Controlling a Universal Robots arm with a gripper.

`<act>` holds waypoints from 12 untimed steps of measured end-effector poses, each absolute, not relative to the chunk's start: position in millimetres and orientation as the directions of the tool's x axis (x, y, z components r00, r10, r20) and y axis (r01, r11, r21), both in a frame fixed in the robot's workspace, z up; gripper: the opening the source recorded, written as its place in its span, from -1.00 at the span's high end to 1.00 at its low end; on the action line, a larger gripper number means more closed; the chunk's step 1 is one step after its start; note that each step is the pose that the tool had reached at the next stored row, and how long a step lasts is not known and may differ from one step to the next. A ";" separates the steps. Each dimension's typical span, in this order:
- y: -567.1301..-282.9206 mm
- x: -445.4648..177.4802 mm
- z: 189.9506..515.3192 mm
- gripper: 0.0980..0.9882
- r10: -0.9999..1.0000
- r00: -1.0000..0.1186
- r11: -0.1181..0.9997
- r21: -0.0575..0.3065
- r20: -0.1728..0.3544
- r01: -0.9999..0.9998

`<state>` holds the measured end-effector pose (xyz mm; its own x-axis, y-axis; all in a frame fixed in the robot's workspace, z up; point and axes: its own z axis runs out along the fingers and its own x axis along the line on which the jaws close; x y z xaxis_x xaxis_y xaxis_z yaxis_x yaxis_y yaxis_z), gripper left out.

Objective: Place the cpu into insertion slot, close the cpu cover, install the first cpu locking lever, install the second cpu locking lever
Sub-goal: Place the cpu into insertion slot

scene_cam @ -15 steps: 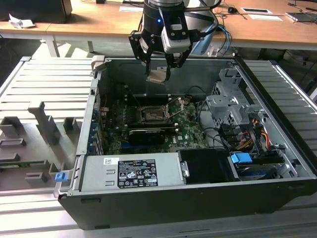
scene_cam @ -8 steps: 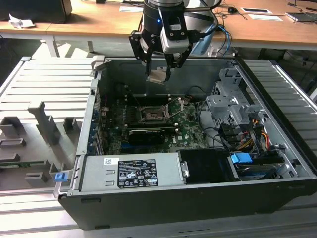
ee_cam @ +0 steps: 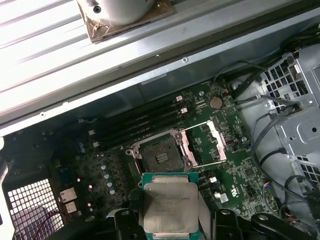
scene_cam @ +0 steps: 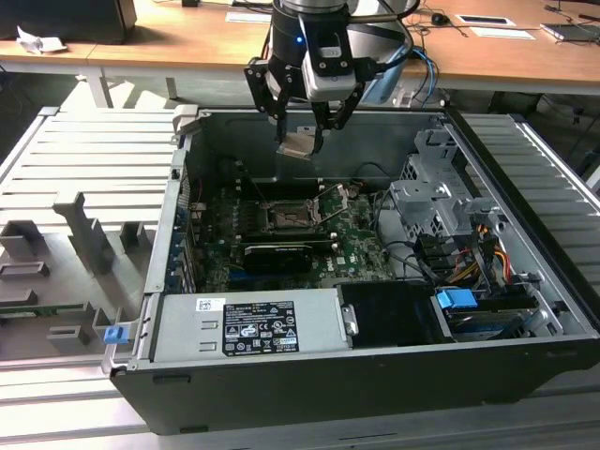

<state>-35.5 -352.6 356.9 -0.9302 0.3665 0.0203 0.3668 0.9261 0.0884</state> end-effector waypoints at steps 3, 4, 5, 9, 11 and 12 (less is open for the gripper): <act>-352.6 -35.5 356.8 0.03 0.374 -0.927 0.923 0.088 0.020 0.375; -352.6 -35.5 356.8 0.03 0.378 -0.926 0.922 0.088 0.020 0.378; -352.6 -35.5 356.8 0.03 0.380 -0.925 0.920 0.088 0.020 0.381; -352.6 -35.5 356.7 0.03 0.391 -0.920 0.916 0.088 0.020 0.392; -352.6 -35.5 356.7 0.03 0.396 -0.918 0.914 0.088 0.020 0.397; -352.6 -35.5 356.7 0.03 0.400 -0.916 0.912 0.089 0.020 0.400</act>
